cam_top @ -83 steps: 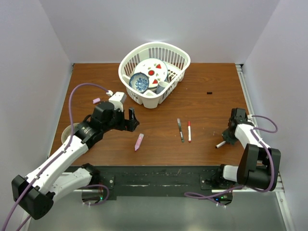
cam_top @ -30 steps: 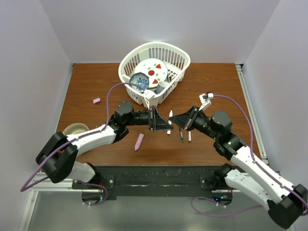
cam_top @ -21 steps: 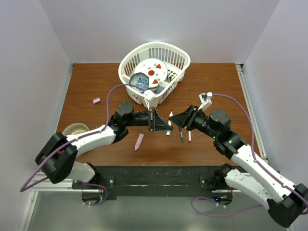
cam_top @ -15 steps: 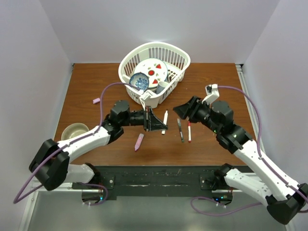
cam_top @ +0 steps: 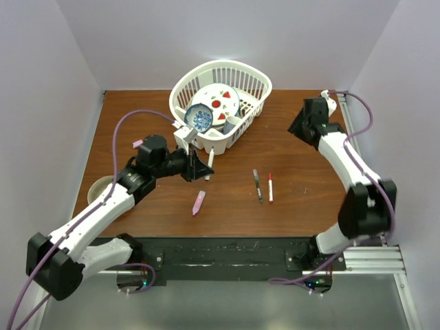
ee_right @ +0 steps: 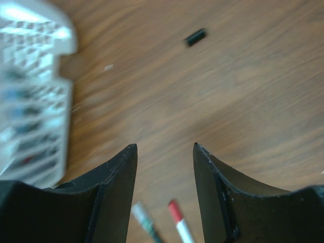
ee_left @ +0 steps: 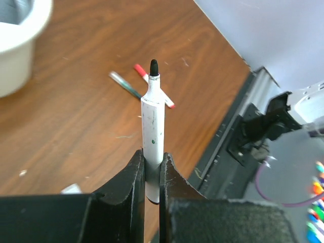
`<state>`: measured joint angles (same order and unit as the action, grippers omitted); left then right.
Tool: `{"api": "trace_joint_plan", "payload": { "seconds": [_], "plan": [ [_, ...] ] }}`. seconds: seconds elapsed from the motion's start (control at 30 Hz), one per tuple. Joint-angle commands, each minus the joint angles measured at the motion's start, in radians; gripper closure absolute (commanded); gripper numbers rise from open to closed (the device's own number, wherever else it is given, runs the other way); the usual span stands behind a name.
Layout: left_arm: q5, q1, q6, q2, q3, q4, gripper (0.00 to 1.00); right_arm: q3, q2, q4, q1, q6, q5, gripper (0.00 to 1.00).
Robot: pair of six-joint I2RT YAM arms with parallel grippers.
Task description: Insert the pens into the pen caps
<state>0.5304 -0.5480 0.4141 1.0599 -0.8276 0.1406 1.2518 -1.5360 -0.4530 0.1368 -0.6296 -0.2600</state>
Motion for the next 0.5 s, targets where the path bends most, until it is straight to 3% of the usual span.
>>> {"api": "trace_joint_plan", "payload": {
  "seconds": [0.0,0.13,0.27,0.47],
  "plan": [
    [-0.170,0.002,-0.141,-0.092,-0.009,0.119,1.00,0.204,-0.214,-0.113,-0.063,-0.047,-0.116,0.50],
    [-0.176,0.002,-0.139,-0.115,0.002,0.114,1.00,0.446,-0.450,-0.286,-0.106,-0.203,-0.139,0.59],
    [-0.193,0.002,-0.141,-0.127,0.008,0.116,1.00,0.694,-0.613,-0.424,-0.124,-0.268,-0.156,0.59],
    [-0.204,0.003,-0.152,-0.121,0.001,0.126,1.00,0.801,-0.714,-0.475,-0.132,-0.337,-0.153,0.58]
  ]
}}
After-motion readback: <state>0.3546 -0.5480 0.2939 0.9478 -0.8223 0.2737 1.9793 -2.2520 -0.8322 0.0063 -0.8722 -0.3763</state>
